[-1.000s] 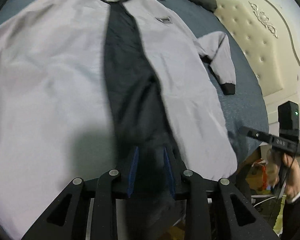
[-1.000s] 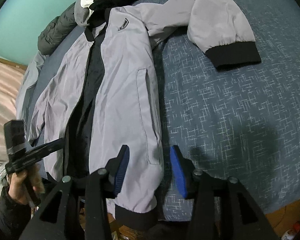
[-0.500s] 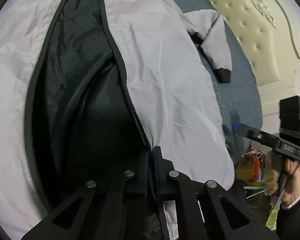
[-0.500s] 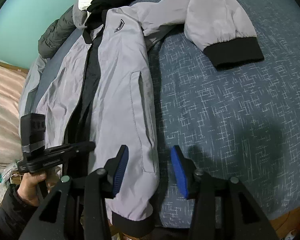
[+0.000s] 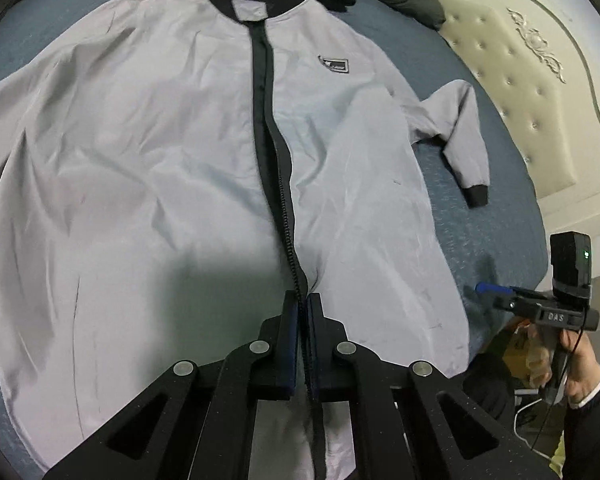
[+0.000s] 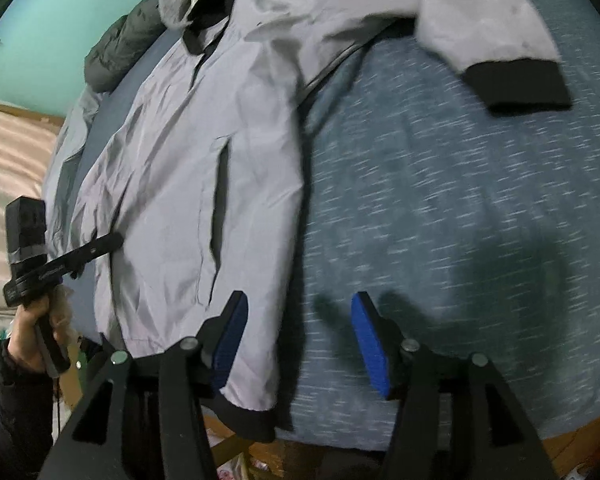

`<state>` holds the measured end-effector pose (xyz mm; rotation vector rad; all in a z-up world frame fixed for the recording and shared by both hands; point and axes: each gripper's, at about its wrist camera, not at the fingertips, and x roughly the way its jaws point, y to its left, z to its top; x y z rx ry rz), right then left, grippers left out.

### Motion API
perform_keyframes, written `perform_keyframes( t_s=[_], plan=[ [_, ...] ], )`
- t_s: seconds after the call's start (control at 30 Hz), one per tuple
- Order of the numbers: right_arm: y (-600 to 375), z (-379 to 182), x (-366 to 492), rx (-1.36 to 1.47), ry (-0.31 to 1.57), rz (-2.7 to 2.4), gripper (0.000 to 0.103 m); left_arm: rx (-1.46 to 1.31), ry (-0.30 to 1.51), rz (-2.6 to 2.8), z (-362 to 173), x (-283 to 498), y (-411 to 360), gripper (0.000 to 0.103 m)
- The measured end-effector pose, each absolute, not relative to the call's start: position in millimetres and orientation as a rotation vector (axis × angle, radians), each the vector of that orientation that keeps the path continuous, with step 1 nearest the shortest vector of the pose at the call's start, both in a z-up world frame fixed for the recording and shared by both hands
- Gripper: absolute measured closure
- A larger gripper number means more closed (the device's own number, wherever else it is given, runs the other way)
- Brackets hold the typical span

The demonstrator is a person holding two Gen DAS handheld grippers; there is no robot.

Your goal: Fold clothes

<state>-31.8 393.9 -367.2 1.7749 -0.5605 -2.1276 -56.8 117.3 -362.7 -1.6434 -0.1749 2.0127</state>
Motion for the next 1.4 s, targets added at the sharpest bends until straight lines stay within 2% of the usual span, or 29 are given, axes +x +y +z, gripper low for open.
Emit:
perform_keyframes(
  t_s=[0.27,0.6,0.93,0.97,1.1,1.23,1.27,1.37,1.4],
  plan=[
    [366.0,-388.5,-25.3,1.839,-0.536,-2.027,0.045,-1.689,-0.156,2.024,-385.6,-57.4,128.0,0.099],
    [363.8,-404.2,-20.3,1.844,-0.599,-1.972,0.044,-1.677,-0.155,2.112,-374.9,-67.6,104.3,0.099],
    [341.8,-413.3,-21.7,1.842,-0.582,-1.926,0.044,-1.691,-0.158,2.118,-375.4,-65.7,101.9,0.099],
    [339.0,-415.3,-21.0,1.846,-0.580,-1.924,0.045,-1.691,-0.159,2.116,-374.9,-64.8,100.1,0.099],
    [332.9,-413.6,-21.4,1.819,-0.591,-1.933,0.087,-1.688,-0.203,2.102,-372.1,-63.5,94.7,0.097],
    [336.6,-395.7,-20.0,1.772,-0.538,-1.989,0.097,-1.688,-0.213,2.085,-357.7,-57.5,84.9,0.095],
    [340.8,-389.5,-20.4,1.760,-0.537,-2.008,0.097,-1.674,-0.206,2.093,-350.2,-54.3,78.6,0.091],
    [356.3,-374.2,-23.9,1.739,-0.530,-2.053,0.098,-1.650,-0.187,2.109,-329.7,-43.2,50.8,0.064],
    [362.5,-369.5,-24.8,1.738,-0.522,-2.067,0.099,-1.658,-0.162,2.127,-327.4,-39.8,38.0,0.062]
  ],
)
